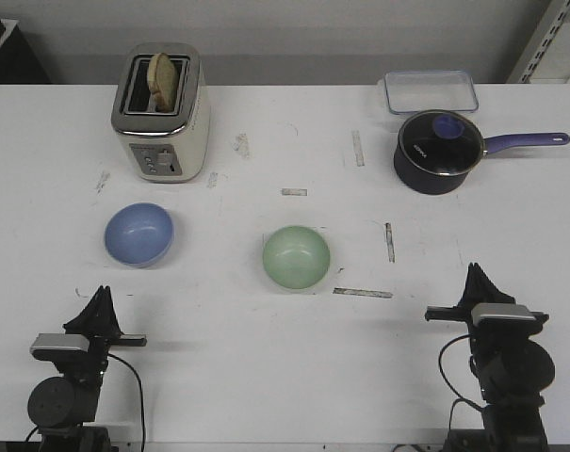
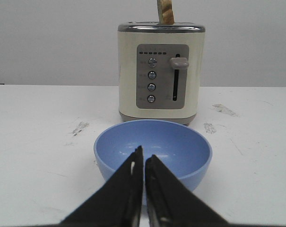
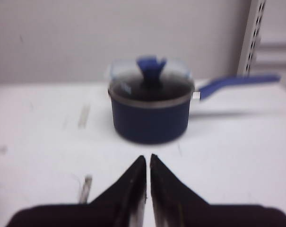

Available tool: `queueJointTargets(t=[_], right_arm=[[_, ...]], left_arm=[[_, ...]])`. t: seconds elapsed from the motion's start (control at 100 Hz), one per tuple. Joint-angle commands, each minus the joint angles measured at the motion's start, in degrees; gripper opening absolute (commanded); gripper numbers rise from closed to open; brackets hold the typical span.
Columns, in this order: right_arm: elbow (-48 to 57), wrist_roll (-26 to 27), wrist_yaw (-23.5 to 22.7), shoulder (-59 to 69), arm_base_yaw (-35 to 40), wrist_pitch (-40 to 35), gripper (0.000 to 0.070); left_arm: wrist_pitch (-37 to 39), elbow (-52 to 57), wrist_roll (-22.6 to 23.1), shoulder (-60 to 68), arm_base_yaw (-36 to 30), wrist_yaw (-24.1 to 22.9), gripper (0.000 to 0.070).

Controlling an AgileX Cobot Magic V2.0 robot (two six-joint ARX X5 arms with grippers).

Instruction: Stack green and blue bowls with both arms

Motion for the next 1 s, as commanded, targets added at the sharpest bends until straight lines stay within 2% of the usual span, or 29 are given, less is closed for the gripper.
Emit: queueJointTargets(t=[0.0, 0.35, 0.89, 0.99], right_arm=[[0.3, 0.9, -0.1, -2.1, 0.0, 0.7, 0.0002], [0.3, 0.9, 0.0, -11.1, 0.0, 0.8, 0.0002], [0.3, 0.9, 0.0, -11.5, 0.0, 1.1, 0.0002], [0.3, 0.9, 0.0, -11.5, 0.0, 1.1, 0.0002]], left_arm=[[0.7, -1.3, 0.6, -0.1, 0.0, 0.0, 0.0001], [0.7, -1.3, 0.6, -0.1, 0.0, 0.0, 0.0001], [1.1, -1.3, 0.6, -0.1, 0.0, 0.0, 0.0001], [1.1, -0.6, -0.5, -0.1, 0.0, 0.0, 0.0001]])
